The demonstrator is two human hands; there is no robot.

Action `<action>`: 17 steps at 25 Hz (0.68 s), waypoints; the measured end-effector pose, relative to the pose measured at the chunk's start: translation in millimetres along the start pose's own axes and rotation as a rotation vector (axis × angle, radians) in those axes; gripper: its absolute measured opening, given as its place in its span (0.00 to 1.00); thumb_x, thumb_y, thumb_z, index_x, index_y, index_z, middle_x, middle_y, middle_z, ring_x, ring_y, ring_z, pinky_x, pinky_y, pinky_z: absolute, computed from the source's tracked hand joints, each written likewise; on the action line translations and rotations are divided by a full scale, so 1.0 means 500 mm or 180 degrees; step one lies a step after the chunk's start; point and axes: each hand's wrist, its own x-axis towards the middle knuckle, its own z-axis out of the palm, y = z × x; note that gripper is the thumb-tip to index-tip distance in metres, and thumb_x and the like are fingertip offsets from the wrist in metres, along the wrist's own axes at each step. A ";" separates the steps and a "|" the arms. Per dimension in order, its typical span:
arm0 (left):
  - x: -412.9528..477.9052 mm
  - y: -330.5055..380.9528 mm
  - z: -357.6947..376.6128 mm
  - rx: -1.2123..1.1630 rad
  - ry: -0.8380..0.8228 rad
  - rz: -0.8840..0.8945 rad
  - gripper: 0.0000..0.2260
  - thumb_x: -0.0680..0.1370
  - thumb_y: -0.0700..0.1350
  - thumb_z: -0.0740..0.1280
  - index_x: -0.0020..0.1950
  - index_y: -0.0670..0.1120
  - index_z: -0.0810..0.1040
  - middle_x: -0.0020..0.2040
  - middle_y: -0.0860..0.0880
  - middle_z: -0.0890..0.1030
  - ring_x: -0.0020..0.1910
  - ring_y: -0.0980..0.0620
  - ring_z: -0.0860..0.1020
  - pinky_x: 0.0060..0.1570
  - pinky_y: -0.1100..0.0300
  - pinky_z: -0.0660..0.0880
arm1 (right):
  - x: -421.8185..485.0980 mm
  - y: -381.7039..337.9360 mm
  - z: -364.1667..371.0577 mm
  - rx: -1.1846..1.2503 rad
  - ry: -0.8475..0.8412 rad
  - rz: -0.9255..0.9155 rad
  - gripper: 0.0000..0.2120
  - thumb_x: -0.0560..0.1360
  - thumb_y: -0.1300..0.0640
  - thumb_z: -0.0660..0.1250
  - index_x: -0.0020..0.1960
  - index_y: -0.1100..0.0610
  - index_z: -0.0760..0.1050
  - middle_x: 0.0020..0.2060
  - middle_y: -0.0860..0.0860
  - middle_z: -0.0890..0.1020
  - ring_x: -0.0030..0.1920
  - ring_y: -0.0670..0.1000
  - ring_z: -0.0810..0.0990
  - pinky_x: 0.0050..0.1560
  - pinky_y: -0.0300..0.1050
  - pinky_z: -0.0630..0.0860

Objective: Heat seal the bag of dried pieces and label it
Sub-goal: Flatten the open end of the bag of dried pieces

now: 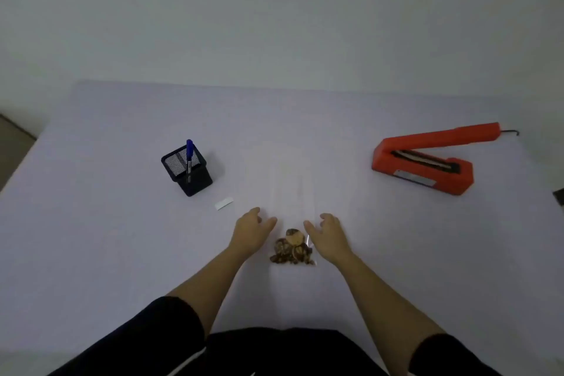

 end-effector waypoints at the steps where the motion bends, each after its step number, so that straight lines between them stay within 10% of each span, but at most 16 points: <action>1: 0.008 0.002 0.007 -0.0066 0.0020 -0.0091 0.28 0.77 0.54 0.63 0.71 0.39 0.63 0.60 0.41 0.76 0.58 0.44 0.75 0.57 0.55 0.71 | 0.011 0.001 0.002 0.0106 0.0002 0.0052 0.30 0.75 0.46 0.64 0.68 0.64 0.62 0.65 0.61 0.67 0.62 0.57 0.71 0.62 0.49 0.70; 17: 0.085 -0.007 0.013 -0.1281 -0.0396 -0.0528 0.15 0.68 0.46 0.75 0.53 0.46 0.77 0.43 0.46 0.79 0.43 0.49 0.78 0.42 0.58 0.78 | 0.089 0.012 -0.007 0.1033 -0.0587 0.0285 0.12 0.68 0.56 0.74 0.50 0.56 0.77 0.46 0.55 0.81 0.49 0.53 0.80 0.49 0.44 0.77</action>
